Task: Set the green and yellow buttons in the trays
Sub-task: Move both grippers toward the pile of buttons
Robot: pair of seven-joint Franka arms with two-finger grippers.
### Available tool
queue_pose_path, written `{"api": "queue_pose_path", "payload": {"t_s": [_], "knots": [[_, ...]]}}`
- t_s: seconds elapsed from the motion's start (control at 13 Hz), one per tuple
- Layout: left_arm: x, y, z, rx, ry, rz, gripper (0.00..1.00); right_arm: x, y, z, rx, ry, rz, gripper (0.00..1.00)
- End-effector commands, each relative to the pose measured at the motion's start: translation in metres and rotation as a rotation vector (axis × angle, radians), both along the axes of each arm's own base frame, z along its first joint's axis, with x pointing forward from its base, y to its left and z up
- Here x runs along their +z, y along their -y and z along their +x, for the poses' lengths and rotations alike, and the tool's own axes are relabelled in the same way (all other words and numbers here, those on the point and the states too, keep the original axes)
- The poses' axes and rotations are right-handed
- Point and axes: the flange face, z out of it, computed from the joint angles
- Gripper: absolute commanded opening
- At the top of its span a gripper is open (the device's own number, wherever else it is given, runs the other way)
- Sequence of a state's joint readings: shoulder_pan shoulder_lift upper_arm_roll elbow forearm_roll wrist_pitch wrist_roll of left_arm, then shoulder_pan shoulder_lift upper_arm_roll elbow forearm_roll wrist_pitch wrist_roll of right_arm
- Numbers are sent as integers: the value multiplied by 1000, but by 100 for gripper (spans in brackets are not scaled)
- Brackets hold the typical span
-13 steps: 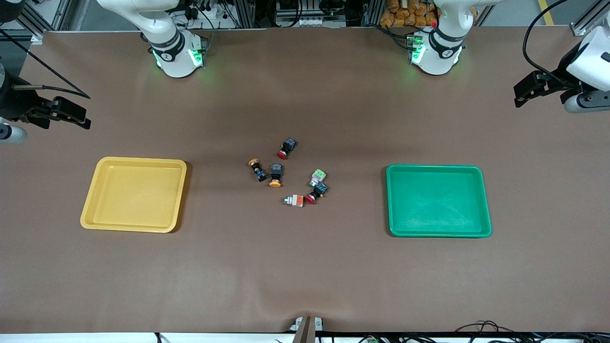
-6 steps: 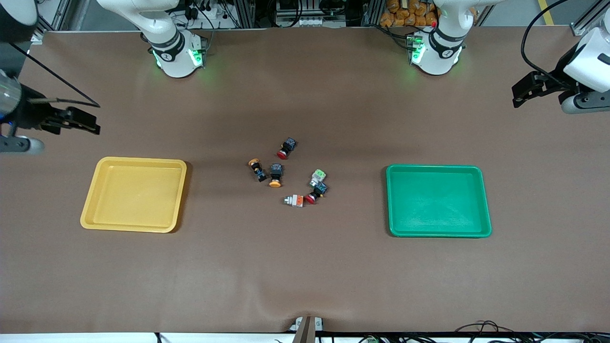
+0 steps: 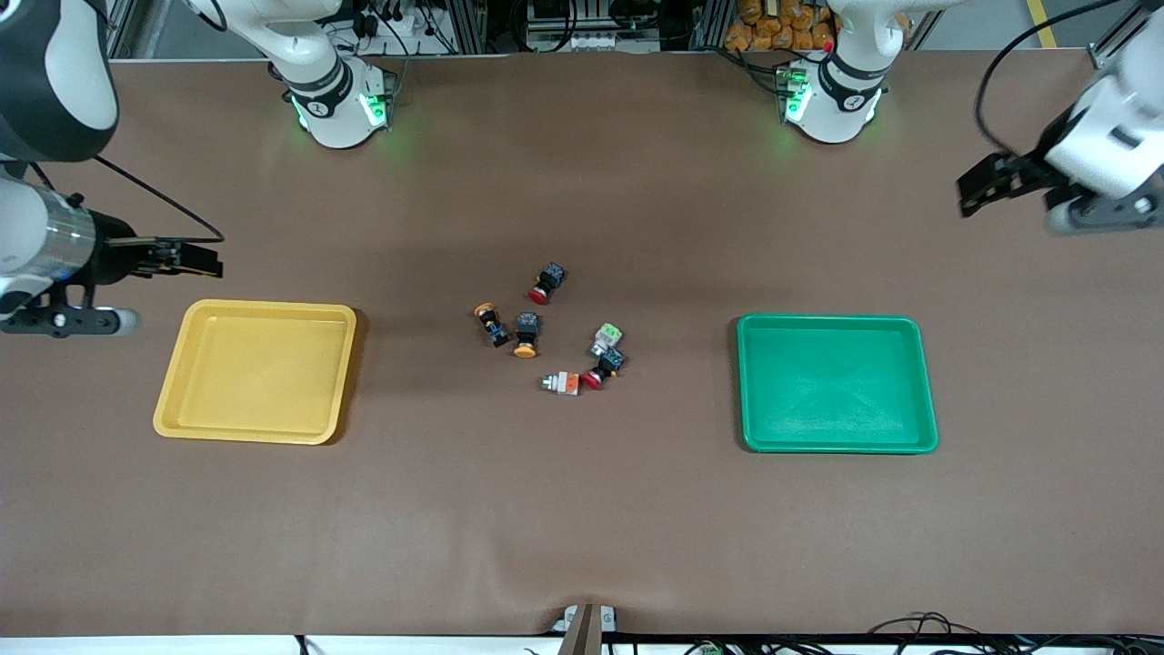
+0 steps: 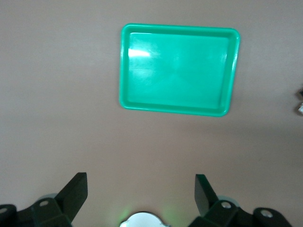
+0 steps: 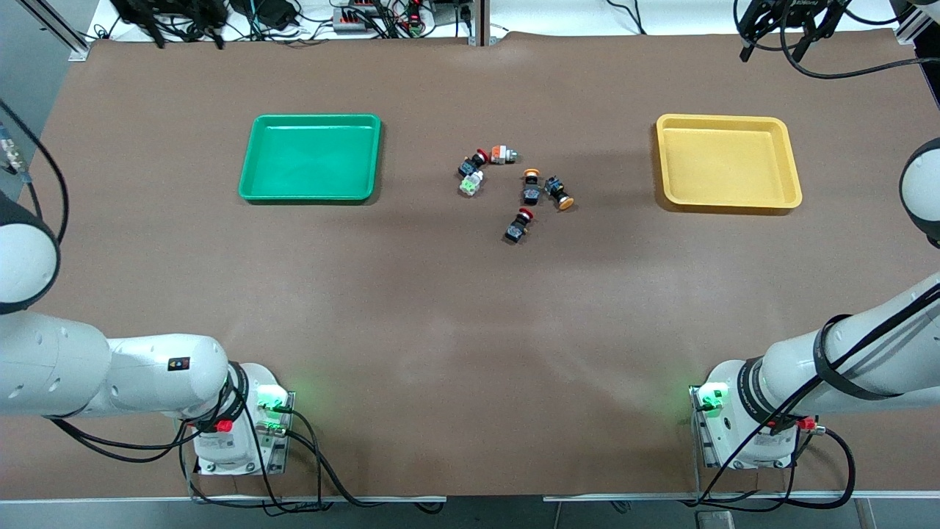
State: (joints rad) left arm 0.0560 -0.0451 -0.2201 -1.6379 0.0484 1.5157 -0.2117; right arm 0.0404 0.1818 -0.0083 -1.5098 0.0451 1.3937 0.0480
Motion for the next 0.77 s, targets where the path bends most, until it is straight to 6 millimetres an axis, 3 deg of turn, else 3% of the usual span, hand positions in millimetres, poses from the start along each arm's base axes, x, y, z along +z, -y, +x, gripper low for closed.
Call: {"api": "queue_pose_path", "payload": {"t_s": [0.0,0.23,0.46,0.69], "knots": [[-46,76,21,52,0,1,100,-10,-27,-1,17,-42,17,100],[-103,154,31,109,-4,-25,100,-47,-51,0,23,-57,76,100],[-180,239,31,264,-5,-35,100,-81,-81,0,54,-17,80,100],[-250,306,28,406,-19,-33,100,-119,-106,-6,68,-1,96,100]]}}
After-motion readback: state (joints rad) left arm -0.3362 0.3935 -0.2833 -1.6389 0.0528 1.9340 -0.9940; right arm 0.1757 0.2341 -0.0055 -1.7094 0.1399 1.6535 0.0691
